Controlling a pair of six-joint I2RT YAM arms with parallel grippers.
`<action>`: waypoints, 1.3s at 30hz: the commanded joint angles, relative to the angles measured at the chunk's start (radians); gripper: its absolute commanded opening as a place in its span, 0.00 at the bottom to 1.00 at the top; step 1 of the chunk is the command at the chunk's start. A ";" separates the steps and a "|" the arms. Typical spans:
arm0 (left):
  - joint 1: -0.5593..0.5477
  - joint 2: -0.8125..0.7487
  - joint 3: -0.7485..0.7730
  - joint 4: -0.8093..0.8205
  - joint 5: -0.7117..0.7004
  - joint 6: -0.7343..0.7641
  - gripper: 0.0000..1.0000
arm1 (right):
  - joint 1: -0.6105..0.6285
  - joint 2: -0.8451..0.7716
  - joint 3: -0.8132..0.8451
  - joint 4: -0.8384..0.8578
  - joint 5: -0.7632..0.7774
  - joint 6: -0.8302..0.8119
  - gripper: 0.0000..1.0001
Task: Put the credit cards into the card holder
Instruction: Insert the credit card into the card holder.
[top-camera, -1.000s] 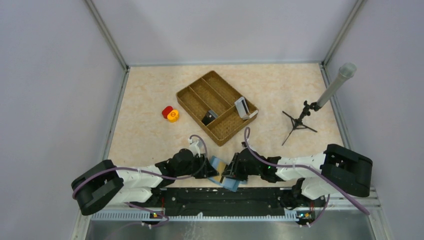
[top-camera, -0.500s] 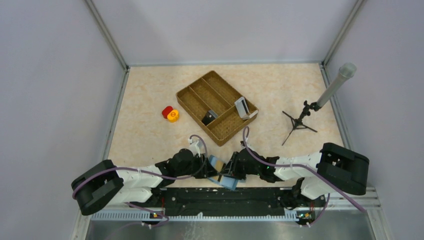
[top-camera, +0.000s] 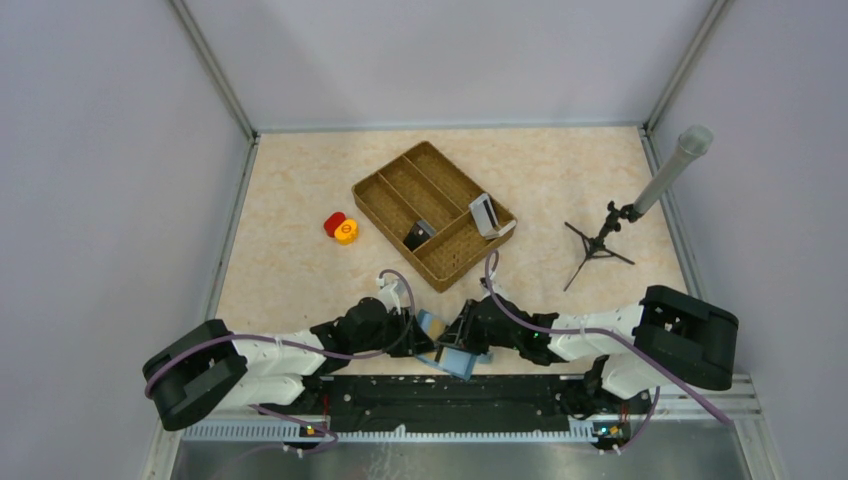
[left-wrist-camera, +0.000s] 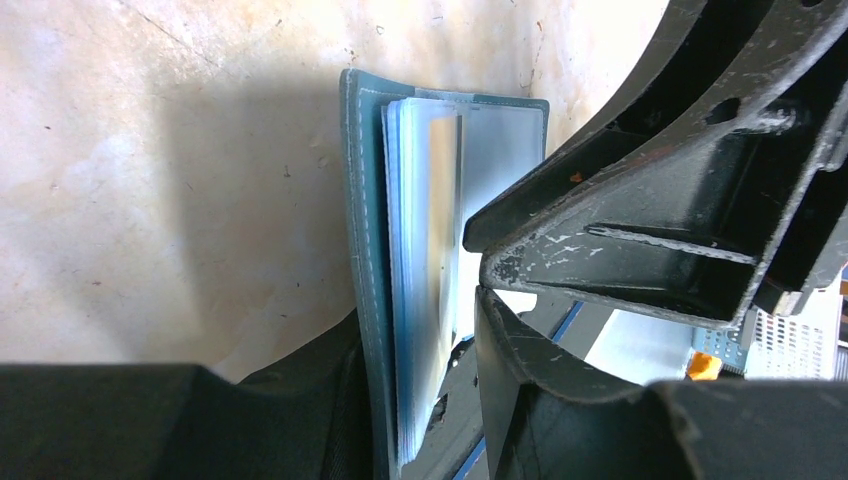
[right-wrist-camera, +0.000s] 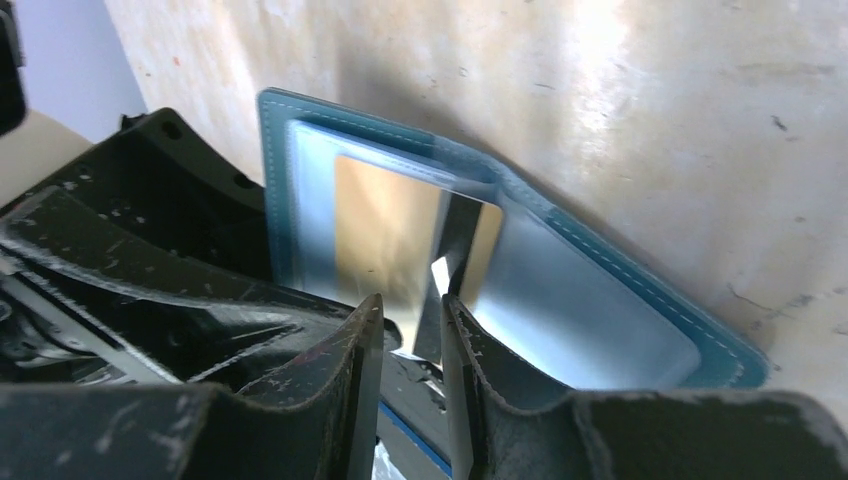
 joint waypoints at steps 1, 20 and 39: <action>-0.003 0.020 -0.009 -0.073 -0.036 0.015 0.40 | 0.014 0.005 0.020 0.111 0.000 0.004 0.26; -0.003 0.033 -0.016 -0.065 -0.058 -0.004 0.34 | 0.020 -0.115 -0.043 -0.107 0.080 0.074 0.30; -0.001 -0.021 -0.099 0.120 0.016 -0.035 0.10 | 0.001 0.050 -0.027 0.040 0.013 0.090 0.35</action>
